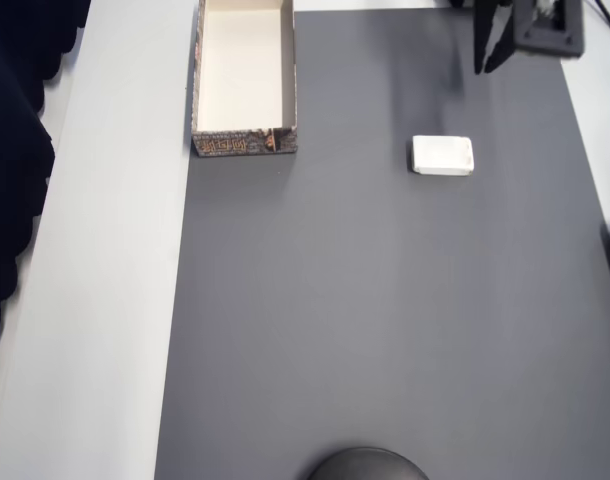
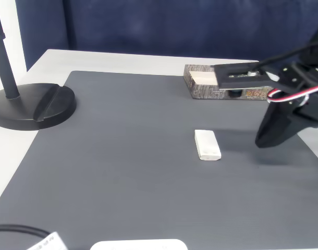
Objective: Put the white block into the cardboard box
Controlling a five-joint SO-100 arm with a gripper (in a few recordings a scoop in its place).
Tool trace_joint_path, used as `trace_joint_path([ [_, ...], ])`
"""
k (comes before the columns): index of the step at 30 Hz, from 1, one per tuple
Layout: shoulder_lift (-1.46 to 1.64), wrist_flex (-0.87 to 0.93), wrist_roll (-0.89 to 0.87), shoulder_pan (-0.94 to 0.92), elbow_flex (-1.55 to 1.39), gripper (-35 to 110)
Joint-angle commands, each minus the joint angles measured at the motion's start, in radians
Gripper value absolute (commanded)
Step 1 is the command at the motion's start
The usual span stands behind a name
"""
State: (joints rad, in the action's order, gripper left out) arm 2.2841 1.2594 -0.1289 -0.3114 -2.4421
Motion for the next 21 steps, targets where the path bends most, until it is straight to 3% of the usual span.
trace_joint_path([
  [1, -0.138, -0.012, -0.037, -0.029, 0.199, -2],
  [21, -0.572, -0.014, -0.066, -0.049, 0.560, -2],
])
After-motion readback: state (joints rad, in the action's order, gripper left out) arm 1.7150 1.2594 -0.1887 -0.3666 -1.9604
